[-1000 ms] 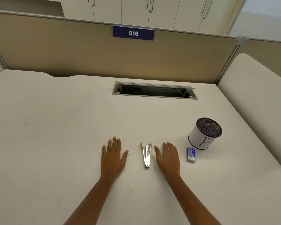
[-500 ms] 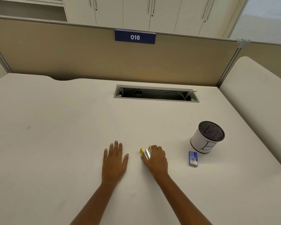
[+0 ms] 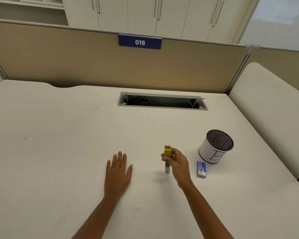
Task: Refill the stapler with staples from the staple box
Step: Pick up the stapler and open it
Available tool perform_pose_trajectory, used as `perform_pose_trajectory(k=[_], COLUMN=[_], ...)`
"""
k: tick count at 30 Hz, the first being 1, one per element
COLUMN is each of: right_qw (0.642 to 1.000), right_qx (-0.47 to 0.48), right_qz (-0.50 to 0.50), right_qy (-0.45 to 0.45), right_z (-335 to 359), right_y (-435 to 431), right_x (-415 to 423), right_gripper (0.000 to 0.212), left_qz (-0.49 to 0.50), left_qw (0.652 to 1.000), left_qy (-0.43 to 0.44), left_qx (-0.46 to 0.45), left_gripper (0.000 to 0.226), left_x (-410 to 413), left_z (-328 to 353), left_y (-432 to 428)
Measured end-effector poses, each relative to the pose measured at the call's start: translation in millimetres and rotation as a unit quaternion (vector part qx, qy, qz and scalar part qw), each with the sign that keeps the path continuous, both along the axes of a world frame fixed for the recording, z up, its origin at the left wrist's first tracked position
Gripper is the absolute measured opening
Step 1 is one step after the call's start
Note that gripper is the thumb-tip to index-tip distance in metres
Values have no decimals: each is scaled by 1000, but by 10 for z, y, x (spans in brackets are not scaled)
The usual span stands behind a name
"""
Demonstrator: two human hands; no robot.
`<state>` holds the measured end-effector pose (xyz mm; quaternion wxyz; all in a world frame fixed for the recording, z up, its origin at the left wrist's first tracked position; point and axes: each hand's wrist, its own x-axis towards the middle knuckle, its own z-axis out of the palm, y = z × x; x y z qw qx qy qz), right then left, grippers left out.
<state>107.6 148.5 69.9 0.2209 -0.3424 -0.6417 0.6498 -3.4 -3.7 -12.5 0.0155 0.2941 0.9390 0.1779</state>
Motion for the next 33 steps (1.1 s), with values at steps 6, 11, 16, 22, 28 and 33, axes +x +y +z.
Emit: perform_pose_trajectory(k=[6, 11, 16, 22, 28, 33], right_qw=[1000, 998, 995, 978, 977, 979], right_qx=[-12, -45, 95, 205, 195, 153], right_qz=[-6, 40, -2, 17, 63, 120], right_qy=[27, 29, -15, -41, -67, -62], right_z=[76, 139, 161, 164, 142, 116], right_y=[33, 67, 18, -50, -33, -92], right_x=[84, 149, 151, 131, 164, 160], right_gripper=[25, 22, 29, 30, 30, 36], left_qz=[5, 5, 5, 2, -5, -109], left_qw=[1000, 1000, 1000, 1000, 996, 849], left_qy=[0, -4, -11, -3, -71, -399], left_qx=[-8, -2, 6, -13, 47, 329], left_gripper=[119, 119, 120, 122, 63, 34], left_x=[-3, -1, 5, 1, 33, 240], left_z=[-7, -12, 14, 7, 123, 569], left_y=[4, 2, 0, -9, 25, 256])
